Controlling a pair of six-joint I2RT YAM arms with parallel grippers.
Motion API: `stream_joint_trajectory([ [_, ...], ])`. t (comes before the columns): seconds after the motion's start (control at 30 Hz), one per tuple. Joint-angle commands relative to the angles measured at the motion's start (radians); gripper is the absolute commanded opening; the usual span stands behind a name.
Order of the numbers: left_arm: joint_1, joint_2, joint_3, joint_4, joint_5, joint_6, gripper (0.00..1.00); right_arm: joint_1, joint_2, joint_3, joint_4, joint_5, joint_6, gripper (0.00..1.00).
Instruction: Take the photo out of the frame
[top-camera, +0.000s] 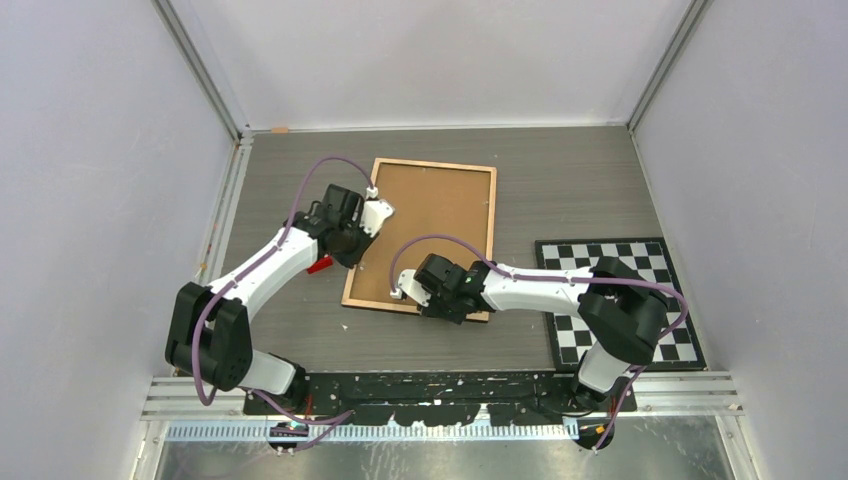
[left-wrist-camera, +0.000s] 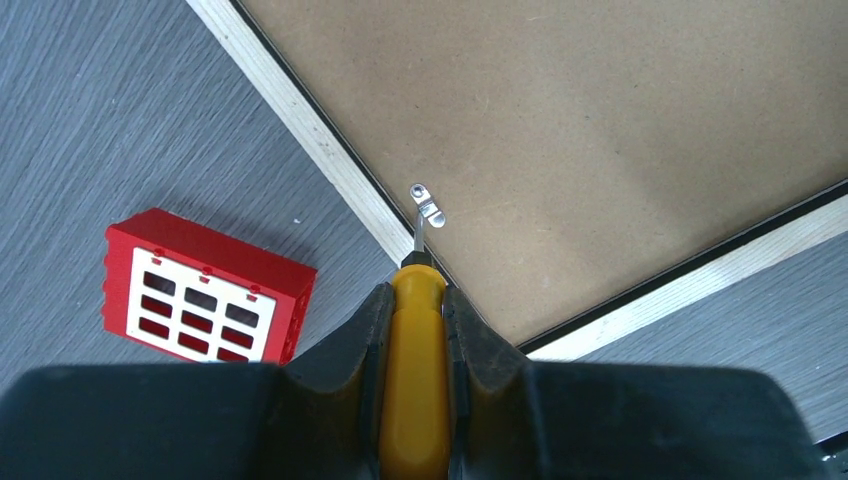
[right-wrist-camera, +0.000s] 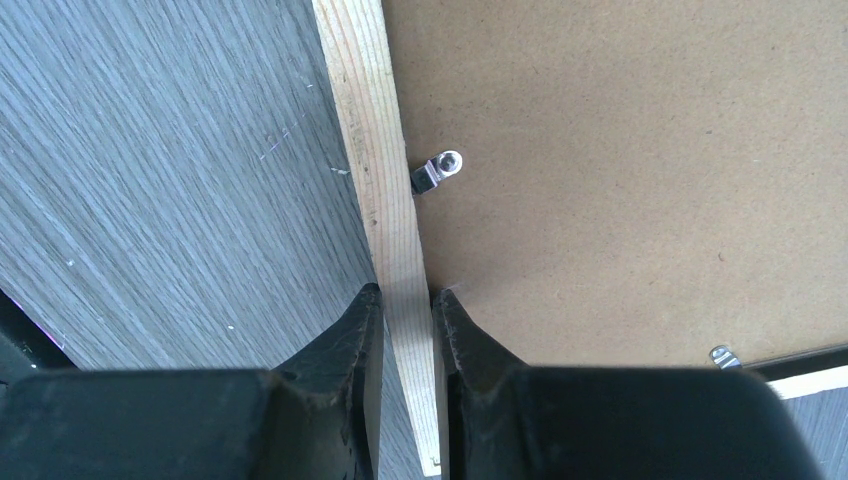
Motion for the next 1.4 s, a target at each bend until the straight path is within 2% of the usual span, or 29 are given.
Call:
stream_joint_trajectory([
  [0.0, -0.019, 0.001, 0.001, -0.002, 0.087, -0.01, 0.0, -0.019, 0.049, -0.004, 0.027, 0.101, 0.043, 0.01],
  [0.13, -0.033, -0.002, -0.004, -0.007, 0.146, -0.022, 0.0, -0.019, 0.053, -0.001, 0.024, 0.101, 0.042, 0.01],
  [0.37, -0.033, 0.003, 0.002, 0.015, 0.131, -0.07, 0.0, -0.018, 0.045, -0.004, 0.008, 0.08, 0.033, 0.01],
  [0.73, 0.06, -0.053, 0.142, -0.084, 0.23, -0.092, 0.0, -0.017, -0.151, -0.09, -0.134, -0.18, -0.091, 0.01],
  [0.83, 0.094, -0.054, 0.175, -0.099, 0.242, -0.096, 0.0, -0.018, -0.192, -0.085, -0.184, -0.237, -0.093, 0.05],
  [0.87, 0.103, -0.054, 0.183, -0.099, 0.241, -0.094, 0.0, -0.017, -0.209, -0.084, -0.198, -0.245, -0.095, 0.09],
  [0.9, 0.108, -0.053, 0.195, -0.103, 0.241, -0.087, 0.0, -0.02, -0.227, -0.083, -0.215, -0.246, -0.098, 0.17],
  [0.93, 0.111, -0.049, 0.207, -0.111, 0.242, -0.076, 0.0, -0.024, -0.253, -0.082, -0.222, -0.246, -0.103, 0.28],
  [0.97, 0.113, -0.044, 0.219, -0.117, 0.241, -0.065, 0.0, -0.034, -0.285, -0.082, -0.222, -0.246, -0.106, 0.46],
  [1.0, 0.115, -0.039, 0.231, -0.121, 0.239, -0.06, 0.0, -0.048, -0.317, -0.082, -0.214, -0.247, -0.107, 0.58],
  [1.1, 0.123, -0.023, 0.26, -0.126, 0.244, -0.058, 0.0, -0.123, -0.39, -0.054, -0.192, -0.25, -0.086, 0.8],
  [1.17, 0.124, -0.012, 0.277, -0.129, 0.249, -0.058, 0.0, -0.21, -0.378, 0.009, -0.22, -0.284, -0.05, 0.88],
  [1.33, 0.125, 0.002, 0.295, -0.11, 0.244, -0.059, 0.0, -0.419, -0.31, 0.18, -0.213, -0.278, 0.16, 0.91],
  [1.37, 0.126, 0.004, 0.3, -0.109, 0.241, -0.057, 0.0, -0.457, -0.307, 0.197, -0.194, -0.262, 0.216, 0.95],
])
